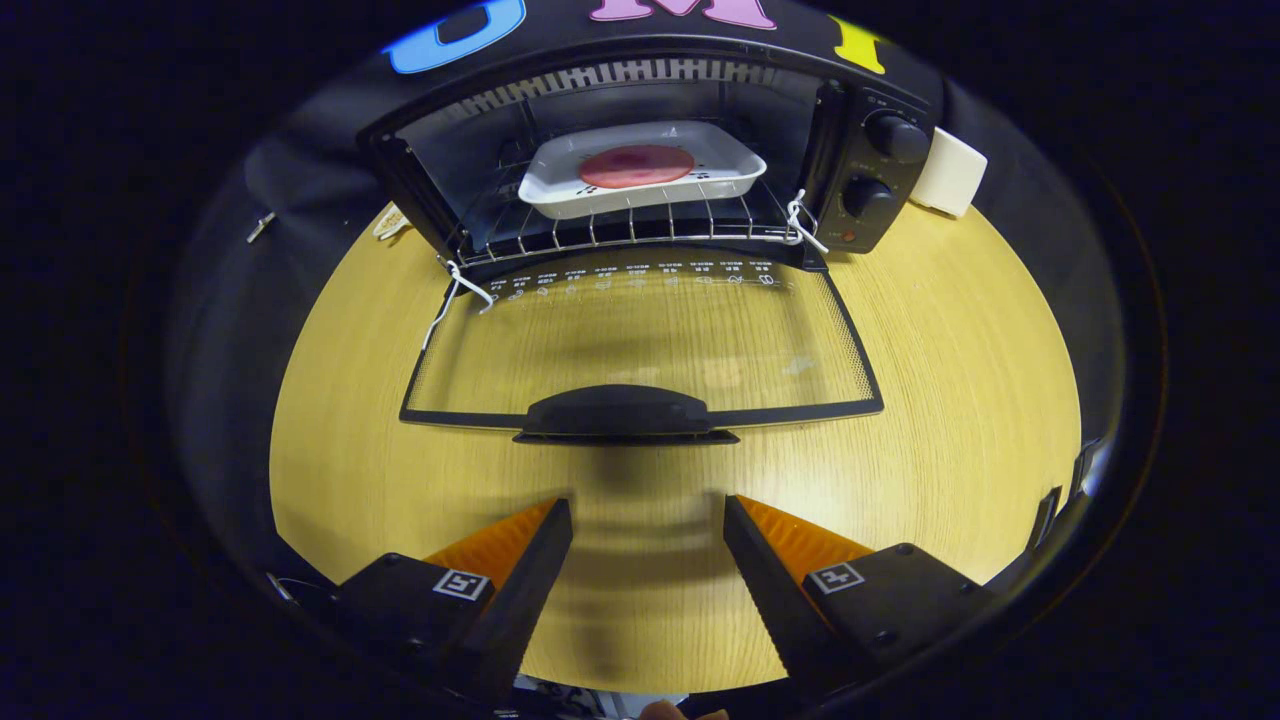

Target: Open the toaster oven, put the food inside, and close the toaster oven door.

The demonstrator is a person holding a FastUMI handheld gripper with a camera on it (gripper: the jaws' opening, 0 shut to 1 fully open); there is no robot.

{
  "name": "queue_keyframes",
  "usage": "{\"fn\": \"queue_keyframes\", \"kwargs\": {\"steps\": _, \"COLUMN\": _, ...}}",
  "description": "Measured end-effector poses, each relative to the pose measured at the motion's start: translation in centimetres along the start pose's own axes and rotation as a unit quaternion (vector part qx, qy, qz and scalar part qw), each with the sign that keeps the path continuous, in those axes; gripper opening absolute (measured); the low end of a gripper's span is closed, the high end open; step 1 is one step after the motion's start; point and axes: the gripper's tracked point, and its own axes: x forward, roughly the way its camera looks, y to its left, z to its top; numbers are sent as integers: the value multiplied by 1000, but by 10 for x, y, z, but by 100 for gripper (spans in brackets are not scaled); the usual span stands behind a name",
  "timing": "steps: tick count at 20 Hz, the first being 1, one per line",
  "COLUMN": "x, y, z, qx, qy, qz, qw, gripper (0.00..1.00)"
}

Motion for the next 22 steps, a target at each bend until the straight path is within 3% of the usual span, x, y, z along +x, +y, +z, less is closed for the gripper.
{"fn": "queue_keyframes", "kwargs": {"steps": 12, "x": 22, "y": 5, "z": 20, "qx": -3, "qy": -6, "qz": -25, "qw": 1000, "gripper": 99}}
{"fn": "queue_keyframes", "kwargs": {"steps": 22, "x": -9, "y": 8, "z": 29, "qx": 2, "qy": -55, "qz": 6, "qw": 998, "gripper": 99}}
